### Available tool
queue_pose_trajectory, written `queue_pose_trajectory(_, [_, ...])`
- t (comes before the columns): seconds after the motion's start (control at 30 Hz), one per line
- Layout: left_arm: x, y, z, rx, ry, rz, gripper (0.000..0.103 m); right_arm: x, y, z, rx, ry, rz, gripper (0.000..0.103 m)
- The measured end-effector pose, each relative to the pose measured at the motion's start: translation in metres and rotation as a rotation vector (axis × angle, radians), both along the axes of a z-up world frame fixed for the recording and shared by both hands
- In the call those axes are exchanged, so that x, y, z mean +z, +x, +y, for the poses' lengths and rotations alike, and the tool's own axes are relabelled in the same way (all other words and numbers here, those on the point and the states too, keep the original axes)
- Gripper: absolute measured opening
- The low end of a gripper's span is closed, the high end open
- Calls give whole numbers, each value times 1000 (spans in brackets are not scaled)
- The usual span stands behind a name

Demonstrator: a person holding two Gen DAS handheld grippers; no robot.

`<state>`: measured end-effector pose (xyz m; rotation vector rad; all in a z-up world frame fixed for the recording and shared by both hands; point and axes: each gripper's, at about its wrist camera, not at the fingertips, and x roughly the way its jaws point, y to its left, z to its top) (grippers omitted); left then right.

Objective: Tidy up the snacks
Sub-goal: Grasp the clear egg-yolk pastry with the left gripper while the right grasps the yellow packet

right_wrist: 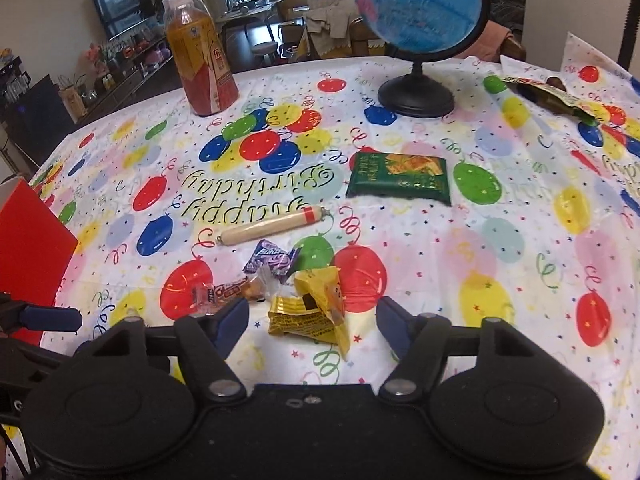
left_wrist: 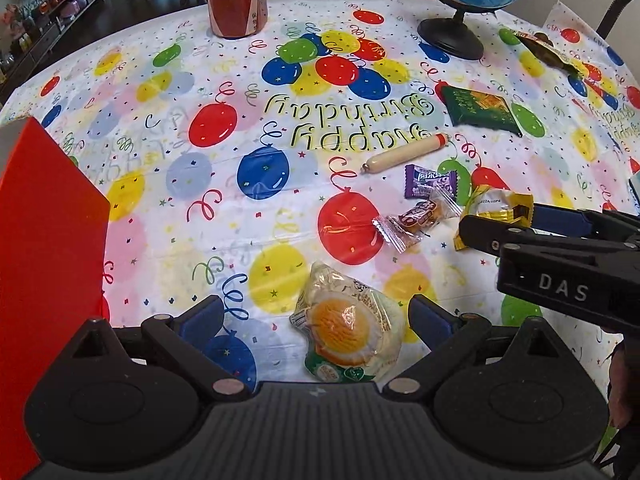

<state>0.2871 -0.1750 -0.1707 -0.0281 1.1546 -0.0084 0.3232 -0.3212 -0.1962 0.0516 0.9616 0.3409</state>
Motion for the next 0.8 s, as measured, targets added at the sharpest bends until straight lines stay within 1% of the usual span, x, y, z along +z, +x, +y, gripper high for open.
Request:
queue_pose_trajectory(0.07, [-1, 1, -1, -9, 0, 1, 99, -2, 1, 3, 11, -3, 2, 61])
queue_pose_trajectory(0.1, [-1, 1, -1, -14, -3, 1, 97, -3, 2, 4, 16, -4, 4, 57])
queue_pose_trajectory(0.13, [-2, 2, -1, -20, -7, 5, 90, -4, 2, 5, 21, -3, 4, 53])
queue_pose_trajectory(0.17, [-3, 2, -2, -27, -14, 13, 82, -5, 3, 5, 25, -4, 3, 52])
queue_pose_trajectory(0.23, [-7, 3, -2, -29, -30, 32, 73, -6, 3, 6, 31, -3, 1, 48])
queue_pose_trajectory(0.27, [-8, 3, -2, -24, -34, 35, 71, -6, 3, 7, 33, -4, -1, 47])
queue_pose_trajectory(0.3, [-8, 3, -2, -26, -35, 35, 70, -7, 3, 7, 35, -3, -1, 45])
queue_pose_trajectory(0.37, [-8, 2, -3, -36, -34, 34, 61, -7, 3, 6, 36, 3, -2, 42])
queue_pose_trajectory(0.43, [-7, 2, -4, -46, -40, 33, 56, -7, 3, 5, 33, 6, -4, 40])
queue_pose_trajectory(0.57, [-7, 2, -2, -44, -48, 36, 53, -5, -1, 3, 12, 11, -12, 38])
queue_pose_trajectory(0.8, [1, -6, 3, -35, -78, 37, 52, 6, -13, -4, -26, 32, -23, 37])
